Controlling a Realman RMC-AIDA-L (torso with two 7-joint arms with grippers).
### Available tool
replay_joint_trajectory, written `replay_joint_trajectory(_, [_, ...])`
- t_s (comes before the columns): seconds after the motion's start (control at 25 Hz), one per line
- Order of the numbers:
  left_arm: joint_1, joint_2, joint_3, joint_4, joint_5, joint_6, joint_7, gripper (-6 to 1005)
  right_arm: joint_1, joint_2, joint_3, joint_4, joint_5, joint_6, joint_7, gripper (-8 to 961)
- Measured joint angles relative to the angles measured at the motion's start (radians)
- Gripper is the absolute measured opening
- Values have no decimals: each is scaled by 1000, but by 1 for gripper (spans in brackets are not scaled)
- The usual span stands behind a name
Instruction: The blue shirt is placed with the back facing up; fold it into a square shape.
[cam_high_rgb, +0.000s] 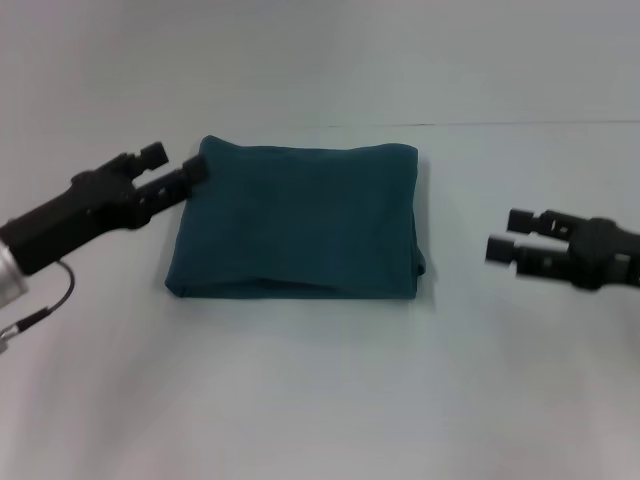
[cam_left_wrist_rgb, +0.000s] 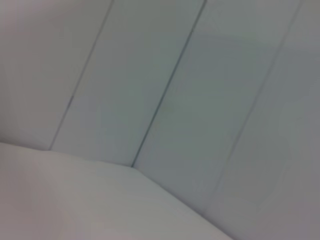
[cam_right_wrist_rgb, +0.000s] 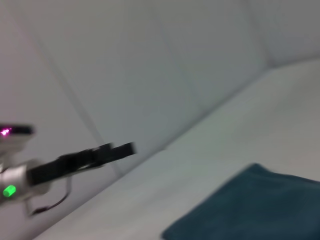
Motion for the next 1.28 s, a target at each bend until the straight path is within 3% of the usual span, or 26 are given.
replay_joint_trajectory(0.24, [31,1,-83,-20,94,193,35,835,-40,49,1,9,1,-72,-206,916])
replay_joint_trajectory(0.32, [37,2,-95,-18,140,243,35,840,-52,56,2,9,1,-81,-236,912])
replay_joint_trajectory(0.44, [42,3,-120,-18,190,288,35,836,-59,52,2,10,1,-89,-243,907])
replay_joint_trajectory(1.28, [49,2,-126,-24,201,324,40,831,-81,40,1,10,0,-129,-224,899])
